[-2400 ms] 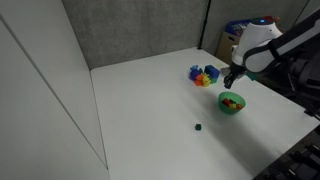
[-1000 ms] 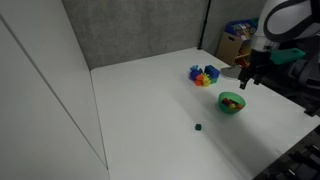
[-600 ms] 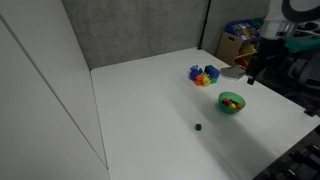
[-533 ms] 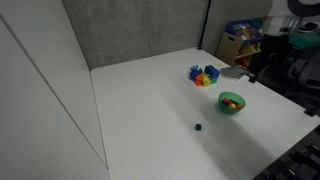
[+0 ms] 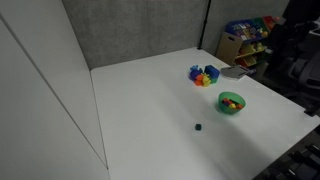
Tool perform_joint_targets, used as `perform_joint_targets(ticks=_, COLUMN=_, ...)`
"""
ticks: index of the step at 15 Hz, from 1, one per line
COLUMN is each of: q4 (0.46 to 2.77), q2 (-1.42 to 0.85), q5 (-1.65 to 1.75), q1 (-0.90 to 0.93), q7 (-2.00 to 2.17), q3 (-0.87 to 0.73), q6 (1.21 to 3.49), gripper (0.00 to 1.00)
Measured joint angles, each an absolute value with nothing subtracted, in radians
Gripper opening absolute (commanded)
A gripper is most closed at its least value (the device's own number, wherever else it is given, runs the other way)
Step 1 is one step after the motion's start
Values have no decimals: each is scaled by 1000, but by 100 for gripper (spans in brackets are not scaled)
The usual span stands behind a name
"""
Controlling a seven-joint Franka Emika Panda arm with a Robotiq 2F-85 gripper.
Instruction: Pick up a small green block on the left of the worktop and put it in the green bowl
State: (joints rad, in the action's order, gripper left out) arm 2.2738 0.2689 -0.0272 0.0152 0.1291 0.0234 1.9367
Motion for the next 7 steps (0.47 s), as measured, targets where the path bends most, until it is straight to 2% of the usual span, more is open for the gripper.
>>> perform_joint_targets(ticks=7, q4=2275, q2=327, q5=-21, q1=15, q7=134, q3=34, q6=1930, gripper=100)
